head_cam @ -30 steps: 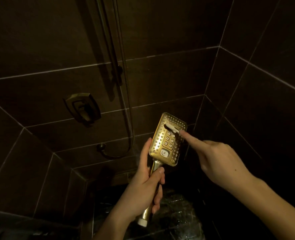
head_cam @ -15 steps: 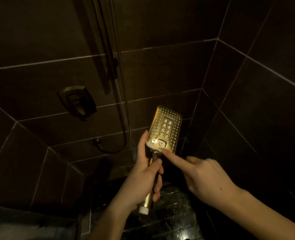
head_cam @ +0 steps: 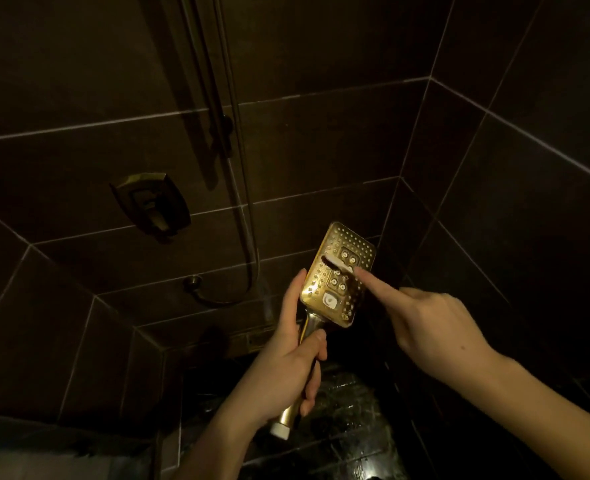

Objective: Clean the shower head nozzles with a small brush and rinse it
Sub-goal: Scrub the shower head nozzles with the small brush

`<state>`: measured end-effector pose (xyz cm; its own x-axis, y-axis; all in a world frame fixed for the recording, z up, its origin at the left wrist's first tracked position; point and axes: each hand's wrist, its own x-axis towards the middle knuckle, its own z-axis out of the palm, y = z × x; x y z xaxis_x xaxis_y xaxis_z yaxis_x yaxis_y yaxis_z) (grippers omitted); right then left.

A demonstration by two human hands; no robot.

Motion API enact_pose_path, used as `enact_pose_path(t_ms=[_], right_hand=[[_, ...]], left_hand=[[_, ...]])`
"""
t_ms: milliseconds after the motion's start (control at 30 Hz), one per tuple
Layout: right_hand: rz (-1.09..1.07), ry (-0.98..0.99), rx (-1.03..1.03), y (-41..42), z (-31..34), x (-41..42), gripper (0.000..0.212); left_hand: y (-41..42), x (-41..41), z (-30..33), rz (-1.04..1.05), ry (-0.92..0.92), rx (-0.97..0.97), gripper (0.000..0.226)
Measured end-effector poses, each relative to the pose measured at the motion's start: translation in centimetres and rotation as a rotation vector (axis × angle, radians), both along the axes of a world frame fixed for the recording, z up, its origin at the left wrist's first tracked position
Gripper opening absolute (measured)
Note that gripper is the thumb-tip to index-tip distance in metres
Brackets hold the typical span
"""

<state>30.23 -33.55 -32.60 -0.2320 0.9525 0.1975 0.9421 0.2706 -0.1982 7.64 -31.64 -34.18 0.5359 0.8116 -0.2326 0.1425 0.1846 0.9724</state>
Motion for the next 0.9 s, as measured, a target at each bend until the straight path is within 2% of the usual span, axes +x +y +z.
enact_pose_path(t_ms=[67, 167, 267, 367, 467, 600, 667, 800, 900], right_hand=[[0.083, 0.017, -0.055, -0.8, 0.0, -0.7, 0.076], [0.18, -0.091, -0.1, -2.2, -0.7, -1.7, 0.089], [0.136, -0.094, -0.03, -1.6, -0.8, -1.6, 0.089], [0.153, 0.034, -0.021, -1.7, -0.1, -2.2, 0.083], [0.07, 0.109, 0.029, -1.2, 0.3, -1.7, 0.078], [0.134, 0.048, -0.032, -1.6, 0.0, -2.7, 0.088], [0.152, 0.003, -0.018, -1.7, 0.1, -2.5, 0.086], [-0.017, 0.112, 0.087, 0.9, 0.8, -0.3, 0.079], [0.081, 0.092, 0.021, 0.4, 0.7, -1.6, 0.078]], left_hand=[[-0.1, 0.1, 0.1, 0.004, 0.014, 0.016, 0.083], [-0.2, 0.1, 0.3, 0.022, 0.037, 0.042, 0.083], [-0.1, 0.1, 0.8, 0.048, 0.032, 0.075, 0.084], [0.1, 0.0, 1.5, 0.065, 0.035, 0.108, 0.084], [-0.1, -0.3, 1.7, 0.053, 0.061, 0.122, 0.085], [-0.5, -0.4, 1.4, 0.045, 0.075, 0.117, 0.086], [-0.5, -0.5, 1.3, 0.039, 0.071, 0.108, 0.087], [-0.5, -0.5, 1.2, 0.04, 0.059, 0.096, 0.087], [-0.4, -0.5, 1.0, 0.044, 0.056, 0.096, 0.086]])
